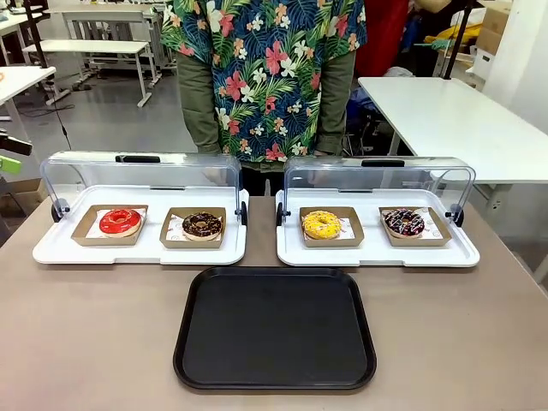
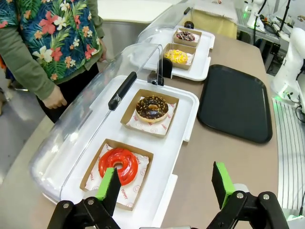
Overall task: Move the second donut from the left to the tray.
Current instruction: Pick up the Paper togo box containing the Donut indicated by the person and place it on the Handle tray.
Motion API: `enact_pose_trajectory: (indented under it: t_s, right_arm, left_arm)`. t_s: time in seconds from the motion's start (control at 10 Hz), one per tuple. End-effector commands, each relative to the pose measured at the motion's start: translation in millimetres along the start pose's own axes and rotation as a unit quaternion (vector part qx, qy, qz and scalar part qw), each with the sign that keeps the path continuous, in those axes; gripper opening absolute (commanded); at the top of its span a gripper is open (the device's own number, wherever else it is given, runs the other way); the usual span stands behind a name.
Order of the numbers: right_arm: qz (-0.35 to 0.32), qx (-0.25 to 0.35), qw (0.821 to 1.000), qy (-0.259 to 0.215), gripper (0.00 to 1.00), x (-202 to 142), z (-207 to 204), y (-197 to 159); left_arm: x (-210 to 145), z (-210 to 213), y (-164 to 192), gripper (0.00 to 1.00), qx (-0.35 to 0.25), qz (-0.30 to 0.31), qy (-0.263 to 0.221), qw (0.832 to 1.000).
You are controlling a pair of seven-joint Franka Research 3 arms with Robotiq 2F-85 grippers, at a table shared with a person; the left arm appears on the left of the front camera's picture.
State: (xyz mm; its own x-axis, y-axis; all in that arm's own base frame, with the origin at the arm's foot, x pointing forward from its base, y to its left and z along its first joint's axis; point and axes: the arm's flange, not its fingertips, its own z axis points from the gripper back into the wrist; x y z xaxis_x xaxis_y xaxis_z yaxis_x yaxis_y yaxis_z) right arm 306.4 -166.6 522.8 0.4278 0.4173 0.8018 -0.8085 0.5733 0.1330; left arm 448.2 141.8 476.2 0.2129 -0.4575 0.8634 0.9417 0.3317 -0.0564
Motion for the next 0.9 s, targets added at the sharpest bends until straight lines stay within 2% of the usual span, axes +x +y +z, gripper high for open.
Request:
enact_pose_trajectory:
  t_s: [0.0,0.8]
  right_arm:
    - [0.012,0.004,1.000,-0.014,1.00,1.5,0.5,-2.0]
    - [0.012,0.004,1.000,-0.014,1.00,1.5,0.5,-2.0]
  left_arm:
    - [0.5,-0.1,-0.7,1.00,-0.002,-0.001,-0.001,1.000]
    - [0.5,-0.1,-0.7,1.00,-0.002,-0.001,-0.001,1.000]
